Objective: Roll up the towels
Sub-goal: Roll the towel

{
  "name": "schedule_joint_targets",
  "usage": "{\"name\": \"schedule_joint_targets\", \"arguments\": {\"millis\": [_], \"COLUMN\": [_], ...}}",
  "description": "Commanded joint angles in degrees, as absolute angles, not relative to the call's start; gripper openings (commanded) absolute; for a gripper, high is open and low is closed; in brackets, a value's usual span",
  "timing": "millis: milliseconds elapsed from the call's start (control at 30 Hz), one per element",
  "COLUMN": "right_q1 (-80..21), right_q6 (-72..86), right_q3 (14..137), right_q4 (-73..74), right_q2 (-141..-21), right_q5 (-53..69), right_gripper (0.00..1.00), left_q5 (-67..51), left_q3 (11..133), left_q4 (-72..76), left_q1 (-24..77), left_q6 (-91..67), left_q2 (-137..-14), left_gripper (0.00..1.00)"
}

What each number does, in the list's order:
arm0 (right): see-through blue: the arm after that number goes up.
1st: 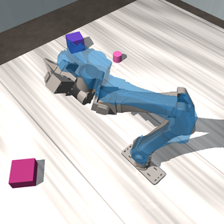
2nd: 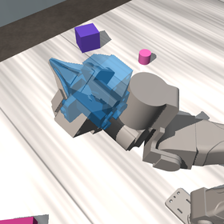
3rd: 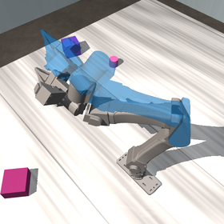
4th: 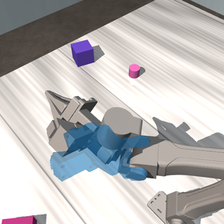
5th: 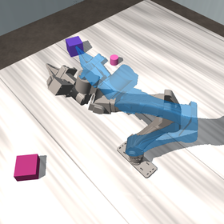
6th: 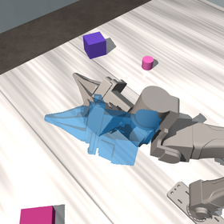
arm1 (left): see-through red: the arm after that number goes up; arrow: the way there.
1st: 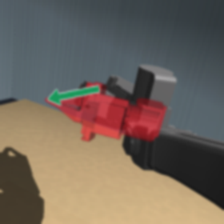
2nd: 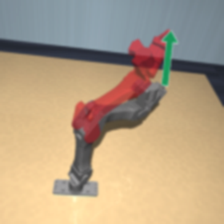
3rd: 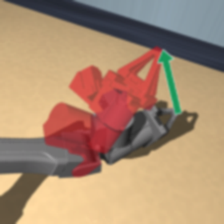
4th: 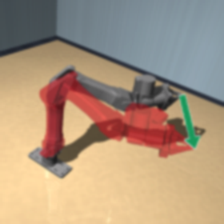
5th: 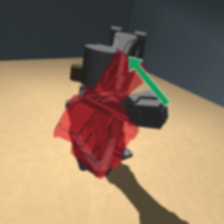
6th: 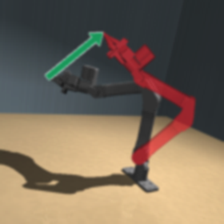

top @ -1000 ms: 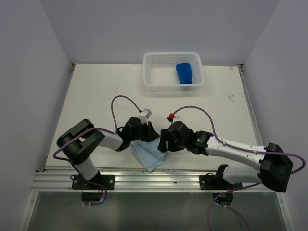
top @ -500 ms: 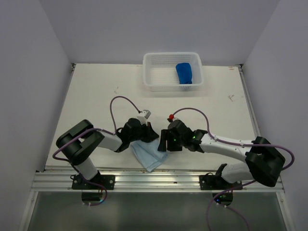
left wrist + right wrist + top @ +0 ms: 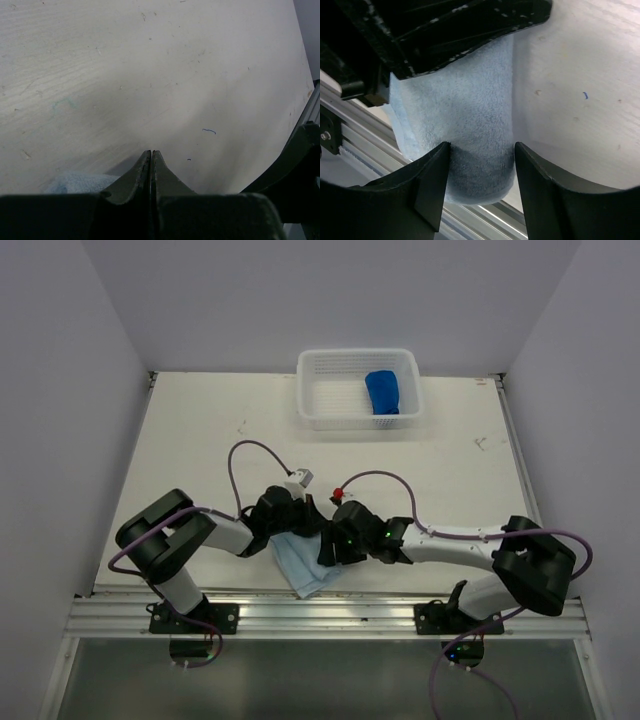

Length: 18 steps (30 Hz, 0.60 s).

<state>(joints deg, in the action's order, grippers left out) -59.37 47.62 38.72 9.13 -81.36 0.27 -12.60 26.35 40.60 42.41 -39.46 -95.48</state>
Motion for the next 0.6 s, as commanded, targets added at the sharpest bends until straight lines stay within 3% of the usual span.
{"name": "schedule_joint_targets", "arguments": {"millis": [0, 200, 567], "right_q1": [-62.22, -63.72, -64.86], "right_q6": [46.14, 45.53, 41.93], "right_q3": [40.25, 42.18, 47.72], "right_q4": [11.25, 13.88, 22.41], "right_q2": [-82.97, -82.79, -81.3], "right_q5": [-1.92, -4.92, -11.76], "right_gripper": [0.57, 0.33, 0.04], "left_q5": [-9.49, -7.82, -7.38], "left_q3": [25.05, 25.49, 30.76], "left_q4": [36.83, 34.9, 27.87], "left_q1": [41.92, 41.92, 41.84], "left_q6": [-38.67, -40.34, -40.78], "left_q2": [-95.36, -93.96, -87.11], "left_gripper": [0.07, 0.07, 0.07]}}
